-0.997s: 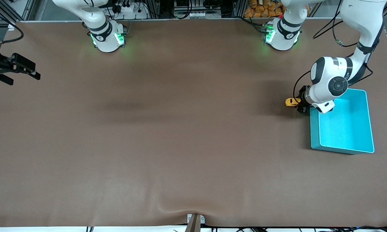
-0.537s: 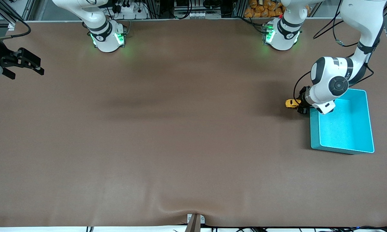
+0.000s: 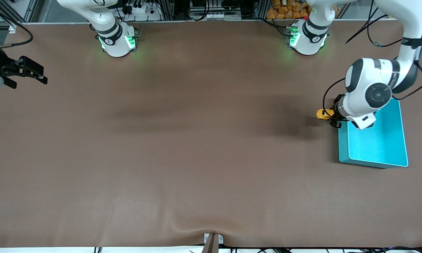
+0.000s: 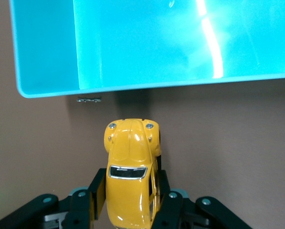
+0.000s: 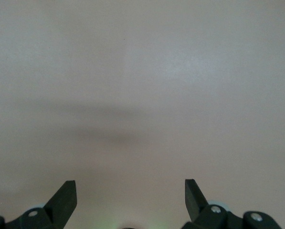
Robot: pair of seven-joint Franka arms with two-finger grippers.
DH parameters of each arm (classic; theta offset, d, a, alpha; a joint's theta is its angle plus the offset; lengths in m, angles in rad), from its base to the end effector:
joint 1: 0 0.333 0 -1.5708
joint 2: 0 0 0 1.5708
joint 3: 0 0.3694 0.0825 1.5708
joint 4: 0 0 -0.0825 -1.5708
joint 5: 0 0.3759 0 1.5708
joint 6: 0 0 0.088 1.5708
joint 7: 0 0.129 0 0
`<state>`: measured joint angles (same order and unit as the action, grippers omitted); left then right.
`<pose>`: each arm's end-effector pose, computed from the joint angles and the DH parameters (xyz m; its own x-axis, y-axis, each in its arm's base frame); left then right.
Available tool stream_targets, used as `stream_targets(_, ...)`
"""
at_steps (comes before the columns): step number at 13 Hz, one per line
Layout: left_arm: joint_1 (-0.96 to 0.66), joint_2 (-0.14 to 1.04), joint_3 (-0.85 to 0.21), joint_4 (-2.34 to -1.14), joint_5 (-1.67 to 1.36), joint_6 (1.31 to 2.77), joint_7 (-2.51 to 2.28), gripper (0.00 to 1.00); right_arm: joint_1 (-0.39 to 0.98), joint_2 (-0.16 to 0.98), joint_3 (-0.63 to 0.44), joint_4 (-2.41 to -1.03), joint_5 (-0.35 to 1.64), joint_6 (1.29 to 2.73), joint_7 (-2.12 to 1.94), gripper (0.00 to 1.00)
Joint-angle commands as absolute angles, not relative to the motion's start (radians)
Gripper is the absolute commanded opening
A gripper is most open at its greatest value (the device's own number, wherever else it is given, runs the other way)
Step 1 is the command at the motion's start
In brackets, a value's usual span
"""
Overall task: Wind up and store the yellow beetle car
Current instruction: 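Lift the car with the left gripper over the turquoise box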
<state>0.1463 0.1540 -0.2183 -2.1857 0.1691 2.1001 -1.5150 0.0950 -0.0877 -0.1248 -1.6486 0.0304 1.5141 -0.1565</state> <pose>0.5208 -0.0247 0.3393 0.2382 0.9683 0.0753 0.9467 -0.2141 -0.2406 0.5068 -0.0144 0.6612 0.9908 0.1289 -0.0404 0.1270 -0.9907 -0.0482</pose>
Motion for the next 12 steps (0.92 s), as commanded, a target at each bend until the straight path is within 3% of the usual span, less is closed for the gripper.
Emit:
stream_targets(1,0.150,0.144,-0.218,-2.113,0.184,2.007,-1.416,0.00,0.097,-0.078,-0.137,-1.652,0.026,1.523,-0.216,1.00)
stream_targets(8,0.322,0.149,-0.207,-2.051,0.196,1.980,-0.823,0.00,0.103,-0.074,-0.138,-1.654,0.026,1.531,-0.222,1.00)
stream_targets(12,0.393,0.181,-0.207,-2.046,0.212,2.052,-0.423,0.00,0.109,-0.066,-0.137,-1.654,0.026,1.542,-0.212,1.00)
